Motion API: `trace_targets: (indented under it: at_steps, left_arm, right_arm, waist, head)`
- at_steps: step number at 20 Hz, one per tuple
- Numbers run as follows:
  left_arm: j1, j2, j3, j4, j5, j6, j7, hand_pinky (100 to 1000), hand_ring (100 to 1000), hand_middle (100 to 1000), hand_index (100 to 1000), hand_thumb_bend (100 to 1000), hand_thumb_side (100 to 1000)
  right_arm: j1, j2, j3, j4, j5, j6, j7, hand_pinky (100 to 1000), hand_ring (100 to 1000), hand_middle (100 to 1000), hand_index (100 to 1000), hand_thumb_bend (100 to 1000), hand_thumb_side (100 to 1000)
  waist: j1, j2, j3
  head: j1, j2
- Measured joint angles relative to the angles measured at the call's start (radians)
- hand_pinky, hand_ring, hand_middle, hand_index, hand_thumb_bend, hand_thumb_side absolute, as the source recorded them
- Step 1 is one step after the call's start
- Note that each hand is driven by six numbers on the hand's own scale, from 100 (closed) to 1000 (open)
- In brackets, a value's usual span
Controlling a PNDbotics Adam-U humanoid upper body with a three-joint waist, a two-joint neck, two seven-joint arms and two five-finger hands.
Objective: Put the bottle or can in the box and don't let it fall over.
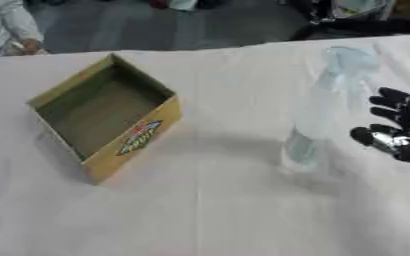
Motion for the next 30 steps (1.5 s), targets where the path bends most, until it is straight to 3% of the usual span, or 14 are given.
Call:
trace_targets:
  at_steps: [3, 17, 30]
  left_arm:
    - [0.001, 0.000, -0.003, 0.000, -0.001, -0.001, -0.002, 844, 760, 690, 831, 448, 710]
    - [0.007, 0.000, -0.003, 0.000, -0.001, -0.001, -0.005, 843, 759, 689, 831, 454, 708]
    - [0.007, 0.000, -0.003, 0.000, -0.001, -0.001, -0.005, 841, 756, 683, 826, 454, 708]
  right_arm:
    - [-0.008, 0.005, 0.010, 0.015, 0.006, -0.001, 0.009, 901, 975, 908, 949, 652, 129]
    - [-0.048, 0.035, 0.052, 0.085, 0.016, 0.005, 0.058, 899, 974, 907, 948, 650, 122]
    - [-0.055, 0.062, 0.059, 0.064, 0.016, 0.008, 0.062, 899, 973, 906, 947, 653, 140]
  waist:
    - [-0.001, -0.007, 0.002]
    - [-0.003, -0.009, 0.014]
    - [-0.003, -0.006, 0.020]
  head:
    - [-0.008, 0.012]
    - [-0.020, 0.010]
    - [-0.004, -0.015]
